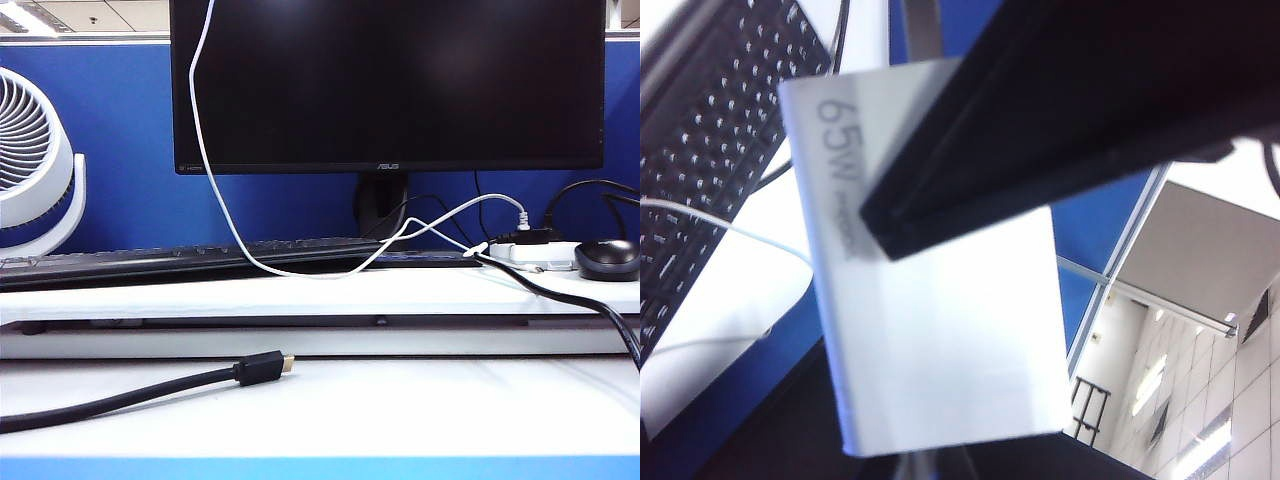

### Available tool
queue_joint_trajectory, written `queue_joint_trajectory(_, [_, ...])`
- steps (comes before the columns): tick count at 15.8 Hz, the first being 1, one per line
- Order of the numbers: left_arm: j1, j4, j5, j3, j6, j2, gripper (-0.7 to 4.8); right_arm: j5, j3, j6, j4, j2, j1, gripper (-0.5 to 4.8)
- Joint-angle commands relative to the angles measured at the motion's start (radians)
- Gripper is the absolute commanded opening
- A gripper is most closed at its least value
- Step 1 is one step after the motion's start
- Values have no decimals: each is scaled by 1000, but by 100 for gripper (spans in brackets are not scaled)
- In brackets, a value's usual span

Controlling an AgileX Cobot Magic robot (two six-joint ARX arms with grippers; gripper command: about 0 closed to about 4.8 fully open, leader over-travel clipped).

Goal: Pick up the Type-C charging cable and the charging base, insert one end of the Type-C charger into the corresponding slot on the base, and finally place the plugged-in charger back on the table.

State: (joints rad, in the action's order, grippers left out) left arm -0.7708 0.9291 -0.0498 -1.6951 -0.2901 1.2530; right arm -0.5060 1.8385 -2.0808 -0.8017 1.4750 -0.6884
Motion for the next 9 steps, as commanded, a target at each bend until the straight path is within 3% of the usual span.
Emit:
queue_joint_trajectory(1, [7, -160, 49, -12, -8, 5, 16, -98, -2, 5, -83, -8, -52, 2])
queue_joint_trajectory(9, [8, -158, 42, -12, -2, 5, 16, -89, -2, 5, -158, -19, -99, 2])
